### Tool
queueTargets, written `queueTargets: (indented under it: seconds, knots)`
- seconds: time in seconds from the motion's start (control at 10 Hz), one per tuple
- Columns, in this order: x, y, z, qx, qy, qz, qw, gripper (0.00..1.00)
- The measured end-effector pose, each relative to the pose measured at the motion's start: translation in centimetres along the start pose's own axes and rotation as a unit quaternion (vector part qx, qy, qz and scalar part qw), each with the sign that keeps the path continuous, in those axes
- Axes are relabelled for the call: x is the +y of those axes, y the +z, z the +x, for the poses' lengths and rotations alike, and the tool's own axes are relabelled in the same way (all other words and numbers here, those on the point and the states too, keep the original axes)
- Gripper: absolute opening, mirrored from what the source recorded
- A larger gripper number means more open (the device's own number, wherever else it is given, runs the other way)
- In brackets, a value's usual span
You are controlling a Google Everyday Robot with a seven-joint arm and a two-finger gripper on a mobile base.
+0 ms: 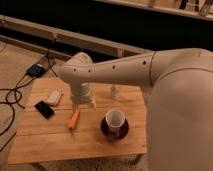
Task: Place the pepper on the white sponge
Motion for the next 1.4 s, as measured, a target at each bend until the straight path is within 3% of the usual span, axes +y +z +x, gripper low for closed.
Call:
queueTargets:
  seconds: [0.7, 1.0, 1.4]
  knots:
    - [0.2, 0.4, -0.2, 0.000, -0.003, 0.002, 1.0000, 0.65]
    - [1.5, 1.1, -1.5, -0.017, -0.018, 0.009, 0.9997, 0.65]
    - [2.0, 4.0, -3.4, -0.027, -0.002, 0.017, 0.9995, 0.65]
